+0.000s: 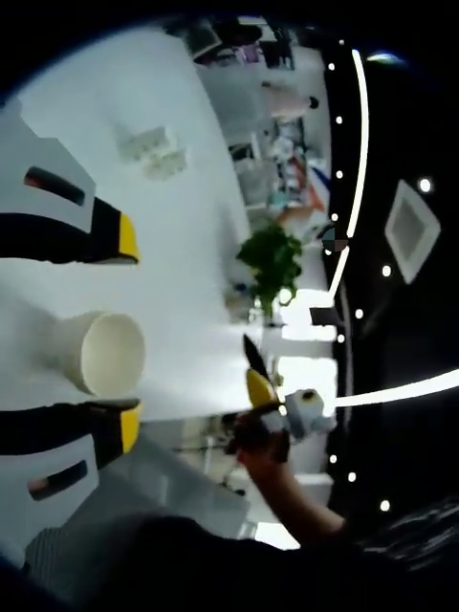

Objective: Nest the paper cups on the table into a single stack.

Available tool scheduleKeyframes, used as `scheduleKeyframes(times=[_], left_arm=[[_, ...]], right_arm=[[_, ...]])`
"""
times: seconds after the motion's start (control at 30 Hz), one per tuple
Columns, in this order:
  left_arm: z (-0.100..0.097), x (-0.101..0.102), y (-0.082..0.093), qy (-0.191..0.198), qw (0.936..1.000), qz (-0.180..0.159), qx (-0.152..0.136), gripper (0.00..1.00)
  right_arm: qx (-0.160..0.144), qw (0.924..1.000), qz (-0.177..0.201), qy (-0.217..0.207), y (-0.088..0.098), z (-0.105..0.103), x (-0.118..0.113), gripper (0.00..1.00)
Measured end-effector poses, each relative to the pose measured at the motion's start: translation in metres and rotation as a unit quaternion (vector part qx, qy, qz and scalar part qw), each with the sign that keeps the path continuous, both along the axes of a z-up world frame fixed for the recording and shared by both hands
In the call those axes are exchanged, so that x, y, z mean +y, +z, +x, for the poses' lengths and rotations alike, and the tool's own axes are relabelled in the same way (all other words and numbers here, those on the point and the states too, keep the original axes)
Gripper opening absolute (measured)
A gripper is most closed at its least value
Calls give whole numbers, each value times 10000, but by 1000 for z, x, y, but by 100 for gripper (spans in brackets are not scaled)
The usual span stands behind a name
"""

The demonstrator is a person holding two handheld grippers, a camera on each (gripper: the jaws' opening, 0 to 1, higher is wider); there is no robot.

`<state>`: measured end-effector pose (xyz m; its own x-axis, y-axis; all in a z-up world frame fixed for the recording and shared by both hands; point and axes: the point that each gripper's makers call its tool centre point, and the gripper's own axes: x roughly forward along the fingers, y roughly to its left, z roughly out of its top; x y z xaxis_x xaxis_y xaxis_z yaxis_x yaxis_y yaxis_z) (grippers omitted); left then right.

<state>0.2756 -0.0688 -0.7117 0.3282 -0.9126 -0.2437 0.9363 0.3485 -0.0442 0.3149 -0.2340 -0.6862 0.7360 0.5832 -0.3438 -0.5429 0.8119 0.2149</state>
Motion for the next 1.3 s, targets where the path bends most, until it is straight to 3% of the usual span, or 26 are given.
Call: scheduleKeyframes(times=[0.33,0.87,1.3], left_arm=[[14,15,18,366,9992,-19,-159,66],[26,35,28,883,9960,-76,-122,89],[25,55,30,1077,9941,25,-89,96]], right_arm=[[5,10000,73,-7,-1,-2,5,91],[-9,9999,108,-39,-1,-5,4,91],[-40,9999,114,-56,3,-9,3,91]])
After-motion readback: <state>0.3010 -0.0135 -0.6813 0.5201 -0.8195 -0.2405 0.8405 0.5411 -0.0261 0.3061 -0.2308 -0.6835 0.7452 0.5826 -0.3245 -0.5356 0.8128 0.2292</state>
